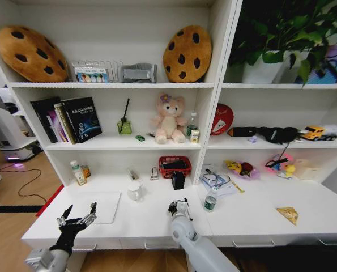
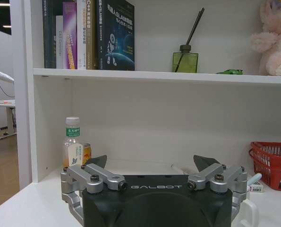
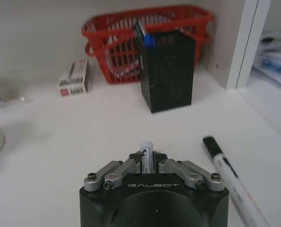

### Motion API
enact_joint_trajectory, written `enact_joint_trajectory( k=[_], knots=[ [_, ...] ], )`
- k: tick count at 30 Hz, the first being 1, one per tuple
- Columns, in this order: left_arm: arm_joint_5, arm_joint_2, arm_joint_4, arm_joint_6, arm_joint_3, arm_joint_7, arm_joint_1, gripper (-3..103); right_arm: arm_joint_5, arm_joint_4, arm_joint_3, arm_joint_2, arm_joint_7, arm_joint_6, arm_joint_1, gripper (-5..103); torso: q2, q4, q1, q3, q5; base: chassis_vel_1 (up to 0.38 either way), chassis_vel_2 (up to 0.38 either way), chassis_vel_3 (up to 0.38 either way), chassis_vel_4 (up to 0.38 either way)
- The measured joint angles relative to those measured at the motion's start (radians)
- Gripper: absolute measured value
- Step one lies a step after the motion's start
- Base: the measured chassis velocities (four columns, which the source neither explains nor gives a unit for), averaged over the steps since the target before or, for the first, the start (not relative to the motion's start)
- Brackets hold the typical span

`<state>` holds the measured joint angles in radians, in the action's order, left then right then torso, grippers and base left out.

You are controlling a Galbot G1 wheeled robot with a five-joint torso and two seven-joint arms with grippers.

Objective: Organize the objects on the table.

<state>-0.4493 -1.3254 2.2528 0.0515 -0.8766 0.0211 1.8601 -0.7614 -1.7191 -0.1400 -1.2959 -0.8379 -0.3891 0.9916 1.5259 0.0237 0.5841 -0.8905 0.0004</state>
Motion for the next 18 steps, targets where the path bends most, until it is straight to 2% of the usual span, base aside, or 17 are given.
enact_joint_trajectory(
  k=[2, 5, 8, 10, 11, 12, 13, 14, 16, 17, 18],
  knots=[
    [0.0, 0.0, 0.0, 0.0, 0.0, 0.0, 0.0, 100, 0.033, -0.006, 0.009, 0.0, 0.026, 0.019, -0.003, 12, 0.0, 0.0, 0.0, 0.0, -0.0001, 0.0, 0.0, 0.0, 0.0],
    [0.0, 0.0, 0.0, 0.0, 0.0, 0.0, 0.0, 100, 0.18, -0.016, 0.051, 0.004, 0.145, 0.092, -0.041, 12, 0.0, 0.0002, 0.0, 0.0, -0.0002, 0.0, 0.0, 0.0, 0.0],
    [0.0, 0.0, 0.0, 0.0, 0.0, 0.0, 0.0, 100, 0.223, -0.003, 0.067, 0.004, 0.181, 0.118, -0.067, 12, 0.0, 0.0002, 0.0, 0.0, -0.0003, 0.0, 0.0, 0.0, 0.0],
    [0.0, 0.0, 0.0, 0.0, 0.0, 0.0, 0.0, 100, 0.331, 0.08, 0.105, -0.004, 0.271, 0.198, -0.147, 12, 0.0, 0.0001, 0.0, 0.0, -0.0003, 0.0, 0.0, 0.0, 0.0],
    [0.0, 0.0, 0.0, 0.0, 0.0, 0.0, 0.0, 100, 0.331, 0.08, 0.105, -0.004, 0.271, 0.198, -0.147, 12, 0.0, 0.0001, 0.0, 0.0, -0.0003, 0.0, 0.0, 0.0, 0.0],
    [0.0, 0.0, 0.0, 0.0, 0.0, 0.0, 0.0, 100, 0.385, 0.125, 0.117, -0.008, 0.301, 0.232, -0.181, 12, 0.0, 0.0001, 0.0, 0.0, -0.0004, 0.0, 0.0, 0.0, 0.0],
    [0.0, 0.0, 0.0, 0.0, 0.0, 0.0, 0.0, 100, 0.479, 0.204, 0.135, -0.015, 0.348, 0.297, -0.233, 12, 0.0, 0.0001, 0.0, 0.0, -0.0002, 0.0, 0.0, 0.0, 0.0],
    [0.0, 0.0, 0.0, 0.0, 0.0, 0.0, 0.0, 100, 0.479, 0.204, 0.135, -0.015, 0.348, 0.297, -0.233, 12, 0.0, 0.0001, 0.0, 0.0, -0.0002, 0.0, 0.0, 0.0, 0.0],
    [0.0, 0.0, 0.0, 0.0, 0.0, 0.0, 0.0, 100, 0.588, 0.324, 0.154, -0.03, 0.402, 0.405, -0.301, 12, 0.0, 0.0, 0.0, 0.0, -0.0003, 0.0, 0.0, 0.0, 0.0],
    [0.0, 0.0, 0.0, 0.0, 0.0, 0.0, 0.0, 100, 0.588, 0.324, 0.154, -0.03, 0.402, 0.405, -0.301, 12, 0.0, 0.0, 0.0, 0.0, -0.0003, 0.0, 0.0, 0.0, 0.0],
    [0.0, 0.0, 0.0, 0.0, 0.0, 0.0, 0.0, 100, 0.619, 0.376, 0.16, -0.037, 0.423, 0.445, -0.324, 12, 0.0, 0.0001, 0.0, 0.0, -0.0004, 0.0, 0.0, 0.0, 0.0]
  ],
)
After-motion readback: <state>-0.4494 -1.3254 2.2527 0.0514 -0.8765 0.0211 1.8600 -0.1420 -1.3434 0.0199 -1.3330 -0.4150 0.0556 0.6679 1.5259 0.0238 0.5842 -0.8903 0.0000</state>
